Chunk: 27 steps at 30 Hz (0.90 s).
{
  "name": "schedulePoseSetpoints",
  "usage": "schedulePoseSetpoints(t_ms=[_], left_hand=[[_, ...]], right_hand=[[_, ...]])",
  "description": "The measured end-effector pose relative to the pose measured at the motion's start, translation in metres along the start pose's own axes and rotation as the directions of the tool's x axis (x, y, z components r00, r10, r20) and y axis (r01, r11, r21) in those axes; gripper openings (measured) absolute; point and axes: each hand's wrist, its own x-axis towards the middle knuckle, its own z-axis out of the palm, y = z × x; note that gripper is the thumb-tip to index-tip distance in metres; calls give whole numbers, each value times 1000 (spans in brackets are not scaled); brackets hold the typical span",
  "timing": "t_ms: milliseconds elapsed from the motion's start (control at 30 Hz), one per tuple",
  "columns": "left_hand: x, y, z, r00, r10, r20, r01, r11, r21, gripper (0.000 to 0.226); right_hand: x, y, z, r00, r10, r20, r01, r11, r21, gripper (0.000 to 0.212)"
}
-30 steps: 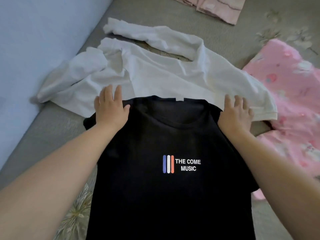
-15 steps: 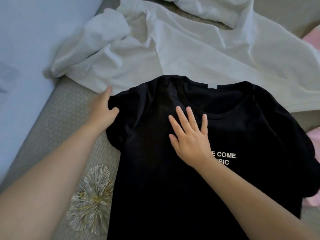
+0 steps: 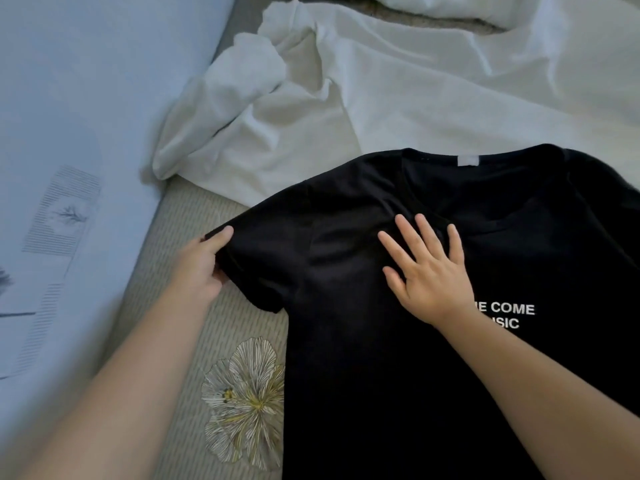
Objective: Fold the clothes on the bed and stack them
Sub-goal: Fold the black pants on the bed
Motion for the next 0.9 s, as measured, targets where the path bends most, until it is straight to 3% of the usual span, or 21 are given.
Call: schedulePoseSetpoints(t_ms=[100, 167, 200, 267, 333, 400, 433, 500, 533, 567, 633, 700, 767, 833, 900], left_hand=[[-12, -13, 5, 973, -15, 231, 38, 995, -93, 16], [-22, -25, 7, 965, 75, 252, -112, 985, 133, 18], [-28, -30, 8, 961, 165, 220, -230, 920, 317, 18], [-32, -35, 11, 907, 396, 144, -388, 651, 652, 15], [-39, -32, 16, 812, 556, 175, -493, 495, 716, 16], [-51, -23, 29, 739, 637, 221, -583, 438, 685, 12], [-57, -19, 38, 712, 668, 214, -602, 426, 675, 10], [-70, -18, 64, 703, 681, 206, -610, 428, 667, 10], [-77, -21, 80, 720, 647, 250, -613, 425, 666, 19], [-84, -26, 96, 747, 572, 339, -621, 418, 663, 35], [-100, -46, 123, 755, 328, 567, -655, 372, 657, 61], [-117, -72, 141, 664, 225, 713, -746, 266, 611, 60], [-136, -96, 149, 542, 317, 778, -837, 118, 535, 49], [-151, -126, 149, 457, 391, 799, -863, -23, 505, 47], [-161, -156, 146, 481, 395, 782, -822, -106, 560, 53]], right_hand=[[0, 0, 0, 1000, -2, -16, 1, 1000, -11, 50], [-1, 2, 0, 1000, -9, -5, 9, 1000, -6, 50], [-1, 2, 1, 1000, -10, -1, 10, 1000, 0, 50], [-1, 2, 1, 1000, -14, -3, 14, 1000, -7, 48], [-1, 2, 0, 999, -24, 24, 23, 999, 31, 44], [1, 8, -4, 997, -29, 77, 15, 985, 173, 45], [1, 12, -8, 996, -16, 89, -14, 945, 326, 46], [-6, 25, -24, 991, 107, 78, -132, 729, 672, 44], [-14, 34, -37, 976, 214, 51, -178, 628, 758, 43], [-23, 45, -50, 947, 322, 14, -210, 586, 783, 44], [-53, 69, -69, 888, 448, -103, -234, 633, 738, 41], [-92, 98, -80, 805, 557, -204, -305, 683, 663, 33], [-134, 125, -85, 682, 695, -229, -449, 645, 618, 34], [-168, 148, -81, 477, 868, -136, -623, 444, 644, 43], [-188, 163, -69, 266, 958, 109, -731, 127, 670, 41]])
